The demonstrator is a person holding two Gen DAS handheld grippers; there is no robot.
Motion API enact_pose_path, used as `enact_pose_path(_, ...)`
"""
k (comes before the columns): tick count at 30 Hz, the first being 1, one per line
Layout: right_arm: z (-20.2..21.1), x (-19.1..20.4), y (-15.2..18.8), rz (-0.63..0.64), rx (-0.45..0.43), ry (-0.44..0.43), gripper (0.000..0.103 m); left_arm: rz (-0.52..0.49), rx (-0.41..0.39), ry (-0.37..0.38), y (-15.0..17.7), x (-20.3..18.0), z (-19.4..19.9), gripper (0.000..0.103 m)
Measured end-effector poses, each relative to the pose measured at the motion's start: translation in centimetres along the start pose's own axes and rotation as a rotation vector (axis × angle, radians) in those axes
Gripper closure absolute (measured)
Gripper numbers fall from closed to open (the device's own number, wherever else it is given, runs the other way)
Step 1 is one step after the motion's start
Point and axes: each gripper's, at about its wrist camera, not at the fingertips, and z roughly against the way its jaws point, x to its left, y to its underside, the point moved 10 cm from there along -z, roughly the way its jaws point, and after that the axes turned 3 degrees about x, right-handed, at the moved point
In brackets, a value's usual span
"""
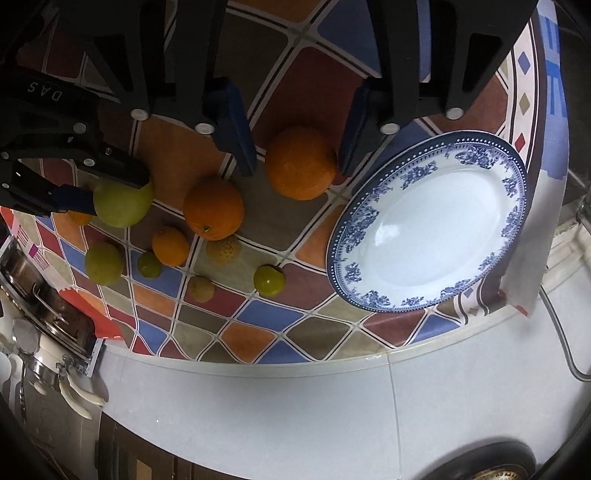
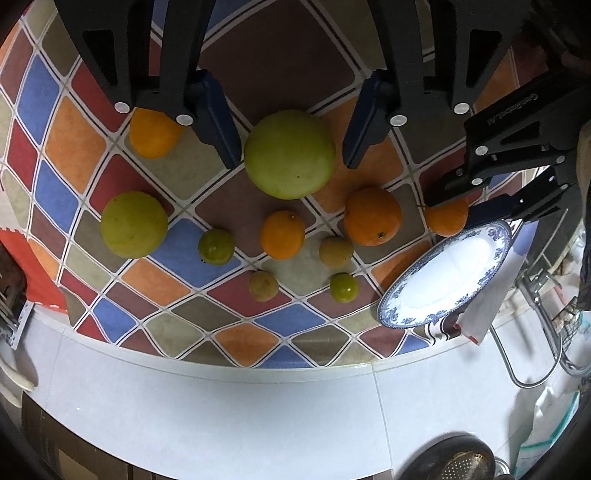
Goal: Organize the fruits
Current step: 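Move the left gripper toward the large orange while the right gripper approaches the large green fruit, then close the left gripper on the orange while the right gripper closes on the green fruit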
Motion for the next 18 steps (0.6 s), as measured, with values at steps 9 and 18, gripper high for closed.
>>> enact_pose_path(9, 0.0, -0.3, 0.0, -0.007, 0.0, 0.002, 0.052, 0.008, -0.01, 0.002, 0.0, 0.1, 0.4, 0.064)
enact_pose_path(18, 1.4, 0.3, -0.2, 0.004, -0.035, -0.009, 0.052, 0.016, -0.043, -0.004, -0.2, -0.1, 2.5, 0.064)
